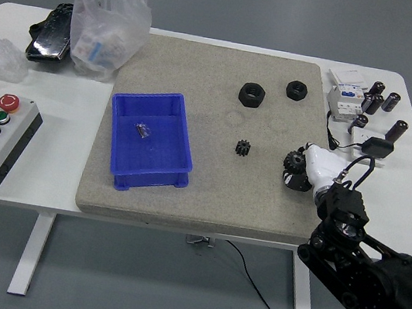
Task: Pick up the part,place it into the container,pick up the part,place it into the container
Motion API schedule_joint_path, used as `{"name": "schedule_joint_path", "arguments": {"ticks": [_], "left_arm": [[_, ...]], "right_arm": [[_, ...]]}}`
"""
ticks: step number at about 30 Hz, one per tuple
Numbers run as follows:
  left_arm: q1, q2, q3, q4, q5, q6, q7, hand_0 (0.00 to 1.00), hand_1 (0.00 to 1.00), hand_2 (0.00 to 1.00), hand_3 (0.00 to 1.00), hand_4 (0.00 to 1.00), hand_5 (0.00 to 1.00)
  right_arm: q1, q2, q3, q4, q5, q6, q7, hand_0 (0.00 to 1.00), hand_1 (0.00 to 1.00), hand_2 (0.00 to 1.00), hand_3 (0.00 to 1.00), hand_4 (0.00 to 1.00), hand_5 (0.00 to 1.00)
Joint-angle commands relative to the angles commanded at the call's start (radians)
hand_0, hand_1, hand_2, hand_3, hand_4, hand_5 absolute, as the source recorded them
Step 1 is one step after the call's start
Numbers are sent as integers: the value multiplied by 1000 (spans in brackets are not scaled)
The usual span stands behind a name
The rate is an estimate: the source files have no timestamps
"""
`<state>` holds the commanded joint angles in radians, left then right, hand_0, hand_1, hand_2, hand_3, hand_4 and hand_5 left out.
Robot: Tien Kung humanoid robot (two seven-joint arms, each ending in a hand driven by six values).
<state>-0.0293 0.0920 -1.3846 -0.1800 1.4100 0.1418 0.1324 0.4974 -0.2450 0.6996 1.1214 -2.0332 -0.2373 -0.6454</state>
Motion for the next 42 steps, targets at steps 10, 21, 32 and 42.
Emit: {"name": "schedule_joint_path", "arguments": {"ticks": [10, 21, 32, 42], "left_arm": [[1, -1, 6, 0, -6, 0, -1, 718, 654, 647, 702, 777, 473], [1, -3, -27, 0, 29, 0, 16, 718, 653, 647, 702, 777, 473], [-7, -4, -43, 0, 46, -2, 30, 718, 653, 647, 702, 777, 473], [-8, -5, -41, 0, 42, -3, 29, 718, 653, 647, 702, 777, 473]], "right_arm": [[14, -7, -27, 28, -1, -52, 0, 262, 400, 329, 395, 145, 2], [167, 43, -196, 229, 5, -92, 5, 261, 407, 315, 383, 139, 2], [297, 146, -398, 258, 20, -107, 84, 287, 434, 387, 450, 194, 2], [314, 155, -452, 221, 45, -48, 68, 293, 485, 516, 592, 247, 186]]}}
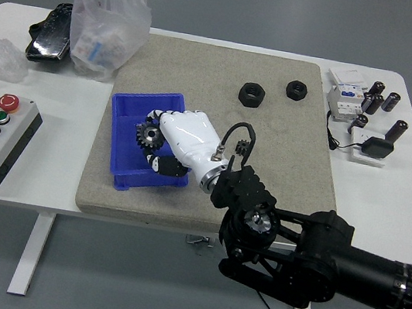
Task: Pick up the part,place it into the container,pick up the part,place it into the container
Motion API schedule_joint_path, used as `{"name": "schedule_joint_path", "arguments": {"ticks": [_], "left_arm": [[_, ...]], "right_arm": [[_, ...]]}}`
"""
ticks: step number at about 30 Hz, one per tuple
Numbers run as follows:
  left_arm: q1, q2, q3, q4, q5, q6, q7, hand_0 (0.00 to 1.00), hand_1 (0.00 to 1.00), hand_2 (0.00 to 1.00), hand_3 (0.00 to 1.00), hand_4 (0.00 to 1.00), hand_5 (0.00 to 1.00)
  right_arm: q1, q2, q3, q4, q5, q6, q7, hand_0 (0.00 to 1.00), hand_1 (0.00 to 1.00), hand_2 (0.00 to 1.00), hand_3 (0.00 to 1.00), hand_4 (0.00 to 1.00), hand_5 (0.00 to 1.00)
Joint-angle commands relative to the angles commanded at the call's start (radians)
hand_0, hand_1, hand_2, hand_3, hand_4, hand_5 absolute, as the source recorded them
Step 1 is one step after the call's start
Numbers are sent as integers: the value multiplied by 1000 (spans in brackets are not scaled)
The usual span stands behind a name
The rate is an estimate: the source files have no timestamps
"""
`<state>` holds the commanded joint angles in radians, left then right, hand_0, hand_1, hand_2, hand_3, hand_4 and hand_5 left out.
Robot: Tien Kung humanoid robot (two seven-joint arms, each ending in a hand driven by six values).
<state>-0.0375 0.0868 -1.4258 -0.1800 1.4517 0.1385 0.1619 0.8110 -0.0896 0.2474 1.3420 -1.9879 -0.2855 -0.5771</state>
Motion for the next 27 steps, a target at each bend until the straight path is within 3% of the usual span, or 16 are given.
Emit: {"name": "schedule_joint_path", "arguments": {"ticks": [5, 6, 11, 12, 17, 18, 23, 24, 27], "left_arm": [[-2, 0, 3, 0, -1, -1, -2, 718, 653, 647, 702, 777, 473], [-2, 0, 3, 0, -1, -1, -2, 718, 652, 647, 701, 777, 473], [-3, 2, 0, 0, 2, -1, -1, 718, 652, 647, 701, 777, 473], [-3, 2, 0, 0, 2, -1, 0, 718, 652, 647, 700, 775, 473], [-5, 3, 0, 0, 2, -2, 0, 718, 652, 647, 700, 775, 473], [-5, 3, 1, 0, 2, -2, 0, 717, 652, 647, 697, 772, 473], [-5, 3, -1, 0, 4, -2, 2, 717, 652, 647, 697, 772, 473], [-5, 3, -2, 0, 5, -2, 2, 717, 652, 647, 695, 767, 470], [-5, 3, -2, 0, 6, -3, 2, 717, 652, 647, 695, 767, 470]], "right_arm": [[2, -1, -6, 2, -12, 33, -22, 293, 485, 516, 592, 247, 186], [2, -1, -6, 3, -13, 36, -25, 285, 480, 457, 704, 377, 150], [4, -1, -7, 3, -15, 42, -36, 285, 480, 457, 704, 377, 150], [4, -1, -6, 2, -14, 43, -38, 259, 442, 436, 769, 564, 349], [4, 0, -4, -1, -10, 49, -46, 259, 442, 436, 769, 564, 349], [4, 0, -4, -1, -10, 49, -47, 263, 442, 661, 791, 697, 404], [8, 0, -10, 2, -5, 51, -52, 263, 442, 661, 791, 697, 404], [9, 0, -11, 4, -6, 51, -53, 260, 441, 736, 805, 736, 426], [9, 0, -10, 7, -12, 52, -55, 260, 441, 736, 805, 736, 426]]}}
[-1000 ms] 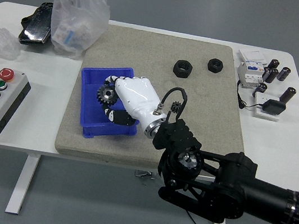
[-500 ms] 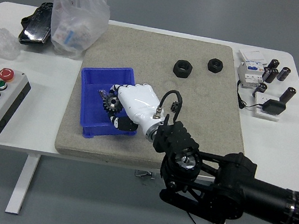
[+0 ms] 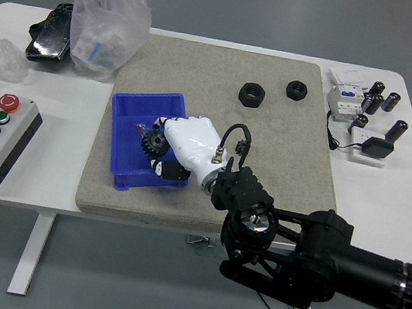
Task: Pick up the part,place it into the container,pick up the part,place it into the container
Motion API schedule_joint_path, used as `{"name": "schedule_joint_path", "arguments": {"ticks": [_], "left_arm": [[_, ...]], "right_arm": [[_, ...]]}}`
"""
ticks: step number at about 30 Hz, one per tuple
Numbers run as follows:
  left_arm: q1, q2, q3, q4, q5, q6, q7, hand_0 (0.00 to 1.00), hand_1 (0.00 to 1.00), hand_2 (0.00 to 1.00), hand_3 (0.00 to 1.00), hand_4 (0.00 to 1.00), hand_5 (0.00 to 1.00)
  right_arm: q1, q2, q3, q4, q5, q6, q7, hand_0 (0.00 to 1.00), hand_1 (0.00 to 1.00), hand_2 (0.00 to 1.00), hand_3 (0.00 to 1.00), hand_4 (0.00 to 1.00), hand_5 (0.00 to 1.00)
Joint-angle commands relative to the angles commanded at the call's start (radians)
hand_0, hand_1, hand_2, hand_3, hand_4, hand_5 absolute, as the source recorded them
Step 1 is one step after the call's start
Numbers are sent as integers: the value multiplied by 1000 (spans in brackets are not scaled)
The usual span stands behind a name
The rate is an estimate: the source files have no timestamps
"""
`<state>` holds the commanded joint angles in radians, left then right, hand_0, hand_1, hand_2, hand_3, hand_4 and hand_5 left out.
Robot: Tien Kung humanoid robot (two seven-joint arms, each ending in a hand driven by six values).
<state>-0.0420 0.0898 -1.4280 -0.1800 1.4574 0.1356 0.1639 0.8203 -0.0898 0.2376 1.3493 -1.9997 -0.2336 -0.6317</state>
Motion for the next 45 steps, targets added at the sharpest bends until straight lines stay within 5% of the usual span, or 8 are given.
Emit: {"name": "schedule_joint_path", "arguments": {"ticks": [12, 18, 23, 30, 38, 39, 44, 45], "left_arm": [[0, -1, -3, 0, 5, -1, 0, 717, 653, 639, 692, 760, 469], [2, -1, -3, 0, 5, -1, 0, 716, 652, 638, 686, 754, 466], [2, -1, -4, 0, 8, -1, 1, 716, 652, 638, 683, 750, 468], [0, -1, -2, 0, 8, -1, -1, 715, 652, 634, 678, 740, 462], [-1, -2, -1, 0, 9, -2, -1, 715, 652, 634, 676, 739, 462], [-1, -2, -1, 0, 10, -2, -1, 715, 652, 633, 676, 738, 462], [-6, -5, 0, 0, 12, -2, -4, 715, 652, 633, 676, 738, 462], [-6, -6, 2, 0, 11, -3, -5, 715, 653, 633, 676, 737, 460]], "right_arm": [[-7, -1, 30, 0, -26, -4, -10, 259, 425, 753, 845, 805, 445], [-25, -16, 122, -15, -71, -25, -14, 260, 422, 753, 845, 799, 435], [-25, -27, 201, -110, -67, -36, -14, 258, 414, 742, 819, 810, 449], [-45, -20, 186, -237, -12, -38, -11, 256, 415, 735, 803, 818, 456], [-76, -22, 162, -287, -41, -3, -14, 254, 413, 715, 792, 819, 452], [-78, -23, 161, -291, -47, 2, -14, 257, 417, 662, 728, 643, 333], [-85, -29, 154, -314, -48, 17, -14, 257, 417, 662, 728, 643, 333], [-87, -28, 150, -318, -43, 18, -14, 256, 420, 601, 690, 299, 316]]}}
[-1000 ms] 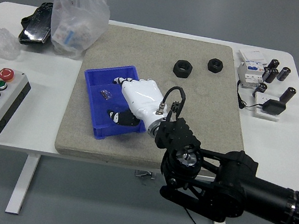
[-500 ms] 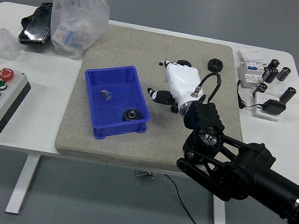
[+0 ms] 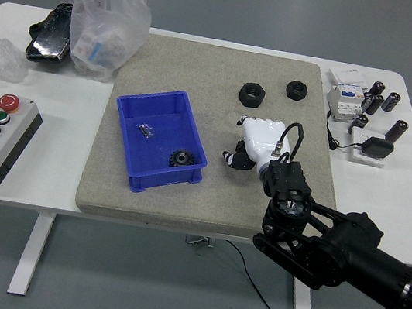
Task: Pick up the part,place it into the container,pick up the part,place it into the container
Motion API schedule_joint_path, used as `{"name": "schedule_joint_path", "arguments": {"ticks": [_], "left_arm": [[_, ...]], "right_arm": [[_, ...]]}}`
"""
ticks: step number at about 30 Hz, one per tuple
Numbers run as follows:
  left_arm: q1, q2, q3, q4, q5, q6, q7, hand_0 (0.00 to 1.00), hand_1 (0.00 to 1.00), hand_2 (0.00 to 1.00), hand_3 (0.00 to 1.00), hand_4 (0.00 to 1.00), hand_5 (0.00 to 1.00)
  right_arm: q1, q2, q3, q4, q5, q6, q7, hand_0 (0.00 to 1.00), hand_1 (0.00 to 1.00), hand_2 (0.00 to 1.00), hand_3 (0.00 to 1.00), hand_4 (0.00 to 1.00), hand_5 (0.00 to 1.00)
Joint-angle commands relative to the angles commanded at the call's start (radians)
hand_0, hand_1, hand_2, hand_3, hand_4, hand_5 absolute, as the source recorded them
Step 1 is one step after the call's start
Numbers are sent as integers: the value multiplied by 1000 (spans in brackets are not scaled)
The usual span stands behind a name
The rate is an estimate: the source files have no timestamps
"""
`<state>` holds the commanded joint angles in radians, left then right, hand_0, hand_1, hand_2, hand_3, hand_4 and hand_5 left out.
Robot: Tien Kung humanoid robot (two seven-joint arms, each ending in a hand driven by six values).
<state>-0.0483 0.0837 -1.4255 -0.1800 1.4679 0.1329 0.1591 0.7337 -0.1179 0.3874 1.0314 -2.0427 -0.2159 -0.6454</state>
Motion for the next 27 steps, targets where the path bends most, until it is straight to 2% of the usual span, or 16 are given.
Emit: {"name": "schedule_joint_path", "arguments": {"ticks": [5, 6, 11, 12, 17, 18, 23, 24, 27], "left_arm": [[0, -6, -2, 0, -3, -1, -6, 715, 653, 633, 676, 737, 460], [0, -6, -5, 0, -4, -1, -7, 716, 652, 635, 676, 736, 459], [1, -4, -6, 0, -6, -1, -8, 716, 652, 635, 676, 736, 459], [1, -4, -5, 0, -7, -1, -8, 716, 653, 636, 678, 736, 461], [2, -4, 3, 0, -13, -1, -8, 716, 653, 636, 678, 736, 461], [3, -4, 6, 0, -15, -1, -8, 716, 652, 637, 680, 738, 463], [3, -4, 10, 0, -20, -1, -10, 716, 652, 637, 680, 738, 463], [4, -3, 10, 0, -20, -1, -11, 716, 652, 639, 683, 741, 465], [4, -3, 10, 0, -21, -1, -11, 716, 652, 639, 683, 741, 465]], "right_arm": [[-4, 7, -24, -20, 27, -4, 0, 256, 420, 601, 690, 299, 316], [-5, 9, -28, -24, 33, -6, 0, 257, 416, 577, 628, 165, 322], [-5, 10, -35, -42, 59, -16, 1, 257, 416, 577, 628, 165, 322], [-5, 10, -35, -45, 63, -18, 1, 252, 398, 531, 572, 68, 298], [-4, 8, -34, -46, 65, -27, 4, 252, 398, 531, 572, 68, 298], [-4, 8, -34, -46, 66, -30, 5, 238, 380, 476, 537, 56, 252], [-4, 6, -33, -42, 67, -49, 14, 238, 380, 476, 537, 56, 252], [-5, 4, -31, -38, 66, -57, 16, 232, 369, 426, 510, 69, 219], [-4, 2, -23, -30, 63, -71, 19, 232, 369, 426, 510, 69, 219]]}}
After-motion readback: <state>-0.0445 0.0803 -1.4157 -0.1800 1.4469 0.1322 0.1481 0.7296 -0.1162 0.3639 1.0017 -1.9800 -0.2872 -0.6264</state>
